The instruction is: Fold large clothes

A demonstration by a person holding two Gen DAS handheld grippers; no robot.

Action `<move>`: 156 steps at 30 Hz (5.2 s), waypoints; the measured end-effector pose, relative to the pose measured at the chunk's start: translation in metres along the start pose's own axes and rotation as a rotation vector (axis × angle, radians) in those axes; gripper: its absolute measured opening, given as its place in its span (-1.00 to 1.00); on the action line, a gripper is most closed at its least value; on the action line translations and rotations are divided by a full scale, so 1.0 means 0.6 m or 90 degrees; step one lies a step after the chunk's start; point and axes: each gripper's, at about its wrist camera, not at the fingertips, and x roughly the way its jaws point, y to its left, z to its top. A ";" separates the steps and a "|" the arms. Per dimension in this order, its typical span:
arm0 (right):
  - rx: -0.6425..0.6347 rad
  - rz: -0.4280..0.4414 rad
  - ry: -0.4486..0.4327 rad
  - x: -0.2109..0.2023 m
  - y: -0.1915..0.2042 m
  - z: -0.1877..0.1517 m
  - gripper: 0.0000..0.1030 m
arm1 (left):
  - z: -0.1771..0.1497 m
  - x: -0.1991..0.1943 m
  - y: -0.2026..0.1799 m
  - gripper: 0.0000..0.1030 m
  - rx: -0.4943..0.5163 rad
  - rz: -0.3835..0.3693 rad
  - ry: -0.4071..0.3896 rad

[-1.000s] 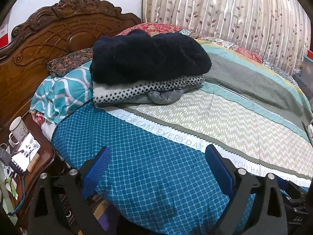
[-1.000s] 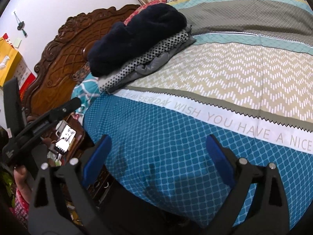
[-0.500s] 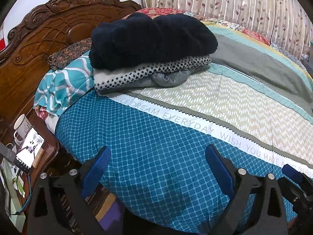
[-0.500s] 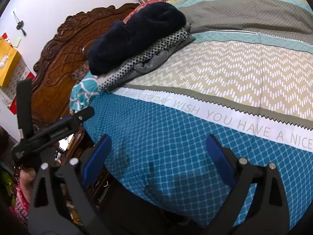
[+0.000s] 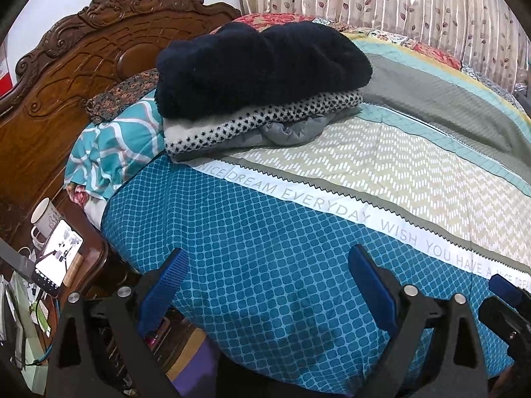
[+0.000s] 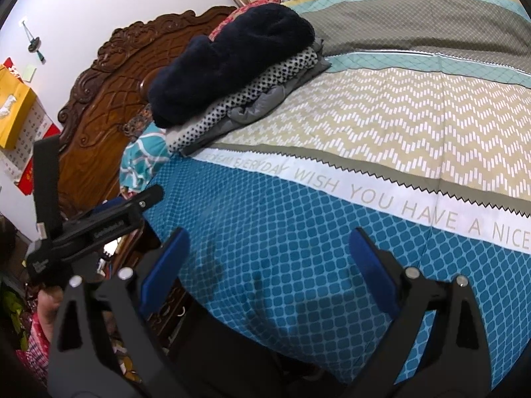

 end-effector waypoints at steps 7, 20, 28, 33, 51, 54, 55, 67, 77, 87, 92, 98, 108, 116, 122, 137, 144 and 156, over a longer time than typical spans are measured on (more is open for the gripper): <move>-0.003 0.000 -0.001 -0.002 0.001 0.000 0.81 | 0.001 -0.004 0.002 0.72 0.009 0.030 -0.015; -0.009 0.003 0.004 0.002 0.001 0.002 0.81 | 0.003 -0.009 0.011 0.72 0.004 0.040 -0.020; -0.019 0.003 0.005 0.003 0.007 0.002 0.81 | 0.007 -0.037 0.017 0.72 -0.005 0.031 -0.067; -0.019 0.003 0.005 0.003 0.007 0.002 0.81 | 0.012 -0.054 0.018 0.72 -0.014 0.018 -0.094; -0.010 0.004 0.004 0.003 0.001 -0.001 0.81 | 0.022 -0.073 0.009 0.73 -0.004 0.007 -0.105; -0.010 0.004 0.005 0.004 0.001 -0.001 0.81 | 0.021 -0.071 0.008 0.73 0.001 0.005 -0.103; -0.010 0.004 0.005 0.005 0.002 -0.002 0.81 | 0.020 -0.071 0.007 0.72 0.002 0.002 -0.101; -0.007 0.003 0.005 0.005 0.003 -0.003 0.81 | 0.019 -0.067 0.002 0.73 0.013 -0.011 -0.097; -0.008 0.003 0.005 0.005 0.003 -0.002 0.81 | 0.021 -0.070 -0.005 0.73 0.022 -0.029 -0.098; -0.008 0.000 -0.001 0.008 0.008 -0.006 0.81 | 0.022 -0.063 -0.006 0.73 0.025 -0.036 -0.085; -0.011 0.000 -0.006 0.007 0.012 -0.007 0.81 | 0.023 -0.057 -0.004 0.73 0.019 -0.045 -0.073; -0.012 -0.001 -0.007 0.006 0.014 -0.006 0.81 | 0.024 -0.057 -0.004 0.72 0.023 -0.049 -0.071; -0.013 -0.002 -0.009 0.007 0.018 -0.003 0.81 | 0.027 -0.069 -0.005 0.73 0.027 -0.047 -0.091; -0.010 -0.002 -0.008 0.007 0.018 -0.002 0.81 | 0.029 -0.072 -0.006 0.76 0.034 -0.043 -0.099; -0.007 -0.002 -0.009 0.008 0.017 -0.001 0.81 | 0.029 -0.071 -0.006 0.80 0.031 -0.045 -0.098; 0.003 -0.004 -0.008 0.012 0.020 -0.008 0.81 | 0.025 -0.056 -0.011 0.80 0.042 -0.030 -0.078; 0.001 -0.003 -0.005 0.014 0.020 -0.009 0.81 | 0.023 -0.033 -0.007 0.80 0.032 -0.024 -0.039; 0.006 -0.003 -0.005 0.014 0.018 -0.009 0.81 | 0.013 -0.003 -0.005 0.80 0.028 -0.042 0.017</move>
